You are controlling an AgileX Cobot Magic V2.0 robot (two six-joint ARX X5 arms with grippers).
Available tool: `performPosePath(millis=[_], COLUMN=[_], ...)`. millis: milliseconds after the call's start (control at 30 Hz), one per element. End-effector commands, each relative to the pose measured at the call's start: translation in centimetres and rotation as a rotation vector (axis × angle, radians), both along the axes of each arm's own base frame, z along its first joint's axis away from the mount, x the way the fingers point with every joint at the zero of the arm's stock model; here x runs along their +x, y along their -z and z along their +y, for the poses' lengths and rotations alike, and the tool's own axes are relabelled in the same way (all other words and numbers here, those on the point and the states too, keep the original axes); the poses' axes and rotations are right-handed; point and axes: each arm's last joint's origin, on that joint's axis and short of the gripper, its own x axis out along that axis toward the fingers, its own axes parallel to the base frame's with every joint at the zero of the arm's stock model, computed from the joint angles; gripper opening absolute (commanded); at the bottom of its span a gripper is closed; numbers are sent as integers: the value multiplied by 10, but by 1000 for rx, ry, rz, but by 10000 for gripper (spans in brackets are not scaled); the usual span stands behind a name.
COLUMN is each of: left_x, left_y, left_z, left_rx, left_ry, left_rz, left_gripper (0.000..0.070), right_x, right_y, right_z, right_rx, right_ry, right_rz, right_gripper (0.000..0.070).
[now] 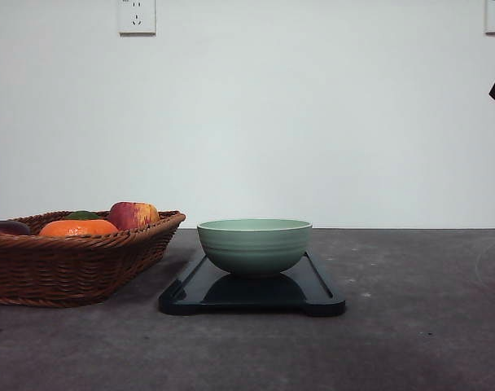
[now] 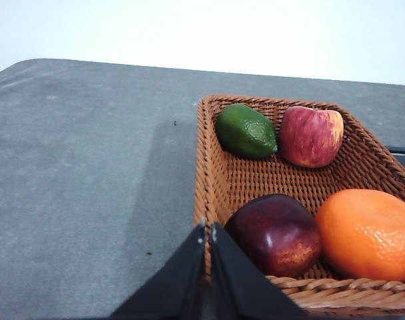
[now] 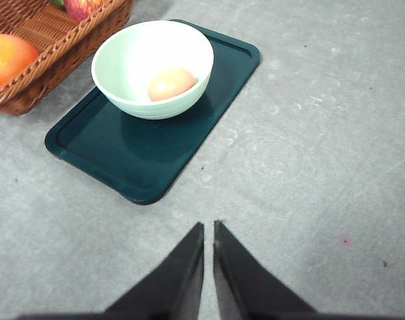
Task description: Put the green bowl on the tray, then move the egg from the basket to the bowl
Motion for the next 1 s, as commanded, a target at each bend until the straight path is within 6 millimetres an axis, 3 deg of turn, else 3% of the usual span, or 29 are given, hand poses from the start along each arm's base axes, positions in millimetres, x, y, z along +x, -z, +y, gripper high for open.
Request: performPosePath(millis=[0,467,667,800,967], left_x=[1,1,1,1,1], left_y=[5,5,5,5,5], left_z=[0,0,0,0,0], left_rx=[-4,-4,-4,-4,-4], left_ry=[-1,-1,-1,-1,-1], left_rz=[2,1,2,1,1], left_gripper=[0,0,0,0,0], right_x=[1,1,-3,-10,-18], right_y=[-3,-3,0,14,46], right_z=[1,0,-14,-27,-38], right_rx=[11,-46,-69,-37,-7], right_ry=[-1,-12,125,219,315], right_rz=[-13,-44,-130,-229,-342], right_gripper=[16,16,16,16,16])
